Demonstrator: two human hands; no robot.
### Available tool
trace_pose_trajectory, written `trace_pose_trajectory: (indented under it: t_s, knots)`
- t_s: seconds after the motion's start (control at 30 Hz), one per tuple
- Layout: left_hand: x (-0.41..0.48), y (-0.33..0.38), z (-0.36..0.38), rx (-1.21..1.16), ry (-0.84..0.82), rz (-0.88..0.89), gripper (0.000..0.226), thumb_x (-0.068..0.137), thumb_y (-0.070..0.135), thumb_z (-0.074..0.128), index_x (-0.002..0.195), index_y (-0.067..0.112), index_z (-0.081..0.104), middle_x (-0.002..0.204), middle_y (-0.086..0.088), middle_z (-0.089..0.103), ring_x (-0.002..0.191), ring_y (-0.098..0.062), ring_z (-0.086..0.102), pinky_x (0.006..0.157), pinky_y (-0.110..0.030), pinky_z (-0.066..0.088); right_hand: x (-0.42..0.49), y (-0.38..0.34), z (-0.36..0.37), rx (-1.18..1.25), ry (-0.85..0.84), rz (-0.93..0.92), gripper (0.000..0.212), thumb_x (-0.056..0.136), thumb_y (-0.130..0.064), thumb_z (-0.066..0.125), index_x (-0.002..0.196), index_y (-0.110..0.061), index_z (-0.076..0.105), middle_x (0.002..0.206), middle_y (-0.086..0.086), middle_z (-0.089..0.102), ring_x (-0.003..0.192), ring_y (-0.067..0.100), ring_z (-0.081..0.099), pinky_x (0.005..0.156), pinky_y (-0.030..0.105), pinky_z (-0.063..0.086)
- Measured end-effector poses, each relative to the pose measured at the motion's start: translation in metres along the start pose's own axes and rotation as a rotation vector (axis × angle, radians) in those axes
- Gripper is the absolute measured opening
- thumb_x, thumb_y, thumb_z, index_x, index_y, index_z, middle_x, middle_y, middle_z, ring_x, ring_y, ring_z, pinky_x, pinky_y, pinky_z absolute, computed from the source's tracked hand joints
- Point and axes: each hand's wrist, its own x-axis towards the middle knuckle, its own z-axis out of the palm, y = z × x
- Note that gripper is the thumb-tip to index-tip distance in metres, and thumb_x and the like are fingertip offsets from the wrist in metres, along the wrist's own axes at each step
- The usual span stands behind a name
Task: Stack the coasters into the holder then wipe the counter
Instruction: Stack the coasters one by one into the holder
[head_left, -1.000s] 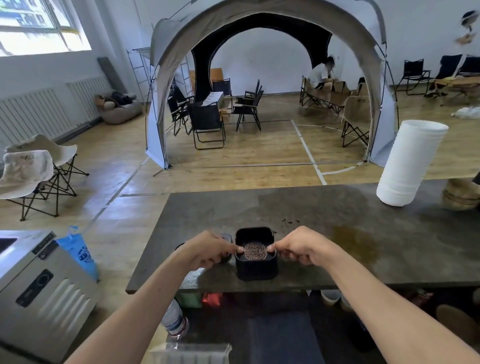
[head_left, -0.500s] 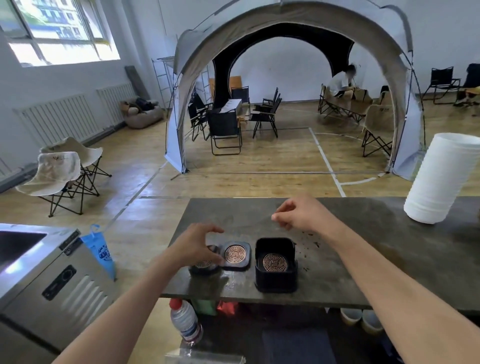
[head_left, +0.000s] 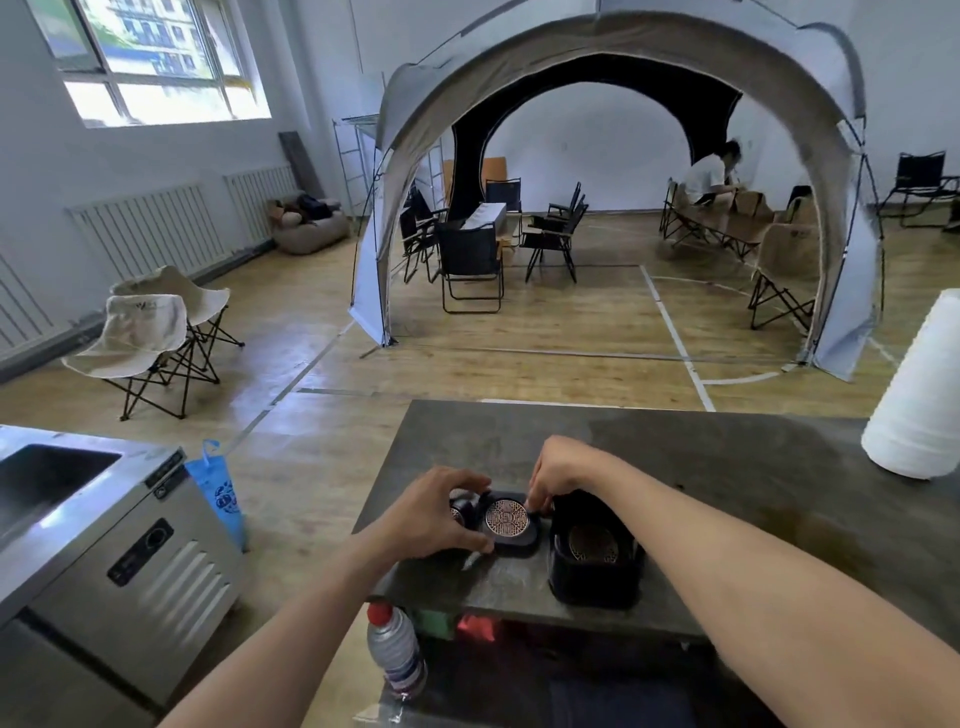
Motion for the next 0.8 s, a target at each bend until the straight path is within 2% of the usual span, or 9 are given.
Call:
trace_pose_trajectory:
  t_s: [0.07,0.13,0.17,0.23,0.3,0.43,0.53,0.63,0.8]
  knots:
    - [-0.001,0.000,-0.002,-0.066,0.042,-0.015,0.084,0.055,0.048,0.090,0.130,0.021,0.061,0.126,0.009,0.066,0.114,-0.004,0.060,0.101,-0.029,0.047,-0.007,-0.002,-0.005,0.084,0.011,0.004,0.039,0.068,-0.027,0.088,0.098,-0.004,0.077,0.083,0.006,0.076,0.068,0.013,0.071,0.065,0.026,0.056]
    - [0.000,0.004,-0.008,-0.214,0.089,-0.027,0.086,0.056,0.035,0.093,0.132,0.016,0.059,0.124,0.005,0.068,0.103,-0.004,0.067,0.092,-0.029,0.055,-0.016,-0.002,-0.014,0.248,0.016,-0.008,0.026,0.077,-0.020,0.082,0.099,-0.009,0.075,0.072,-0.001,0.071,0.061,0.007,0.067,0.048,0.020,0.041]
    - [0.001,0.009,-0.012,-0.317,0.110,-0.040,0.085,0.057,0.026,0.094,0.132,0.014,0.058,0.123,0.001,0.069,0.096,-0.006,0.071,0.085,-0.029,0.058,-0.021,0.001,-0.019,0.352,0.041,-0.021,0.022,0.079,-0.017,0.080,0.099,-0.012,0.074,0.072,-0.001,0.071,0.066,0.009,0.069,0.047,0.020,0.036]
    - [0.003,0.024,-0.020,-0.506,0.149,-0.082,0.078,0.058,0.011,0.094,0.129,0.011,0.061,0.114,-0.003,0.073,0.087,-0.009,0.075,0.072,-0.022,0.058,-0.032,0.007,-0.030,0.562,0.098,-0.055,0.017,0.081,-0.015,0.078,0.097,-0.015,0.071,0.078,0.000,0.073,0.074,0.013,0.071,0.052,0.021,0.037]
    - [0.004,0.043,-0.027,-0.660,0.149,-0.122,0.064,0.061,0.007,0.092,0.120,0.012,0.067,0.104,-0.001,0.075,0.085,-0.006,0.075,0.069,-0.017,0.056,-0.049,0.015,-0.040,0.760,0.138,-0.087,0.014,0.082,-0.014,0.076,0.094,-0.015,0.068,0.080,0.001,0.073,0.066,0.008,0.068,0.056,0.021,0.041]
    - [0.007,0.069,-0.024,-1.069,0.023,-0.229,0.042,0.073,0.008,0.080,0.112,0.001,0.068,0.093,-0.013,0.077,0.082,-0.020,0.076,0.067,-0.024,0.059,-0.083,0.042,-0.050,1.048,0.190,-0.118,0.013,0.080,-0.006,0.077,0.088,-0.011,0.068,0.064,-0.001,0.068,0.048,0.004,0.059,0.056,0.020,0.044]
    - [0.009,0.080,-0.010,-1.090,-0.021,-0.327,0.032,0.077,0.003,0.078,0.107,-0.002,0.067,0.084,-0.012,0.077,0.073,-0.018,0.076,0.060,-0.023,0.059,-0.105,0.064,-0.041,1.046,0.247,-0.054,0.017,0.076,-0.006,0.081,0.086,-0.007,0.067,0.056,-0.002,0.069,0.044,0.005,0.062,0.046,0.018,0.044]
    - [0.010,0.087,0.005,-1.016,-0.046,-0.391,0.028,0.074,0.003,0.082,0.097,0.001,0.067,0.080,-0.013,0.076,0.066,-0.017,0.074,0.056,-0.024,0.059,-0.122,0.082,-0.023,1.032,0.255,-0.003,0.018,0.074,-0.007,0.083,0.083,-0.005,0.067,0.065,0.005,0.074,0.050,0.010,0.068,0.042,0.018,0.041]
    - [0.002,0.087,0.023,-0.969,-0.017,-0.427,0.031,0.068,0.002,0.086,0.079,0.009,0.058,0.083,-0.022,0.069,0.060,-0.019,0.071,0.049,-0.023,0.057,-0.128,0.104,-0.002,1.063,0.221,0.066,0.026,0.068,0.002,0.084,0.086,-0.006,0.067,0.080,0.013,0.077,0.072,0.021,0.075,0.060,0.026,0.053]
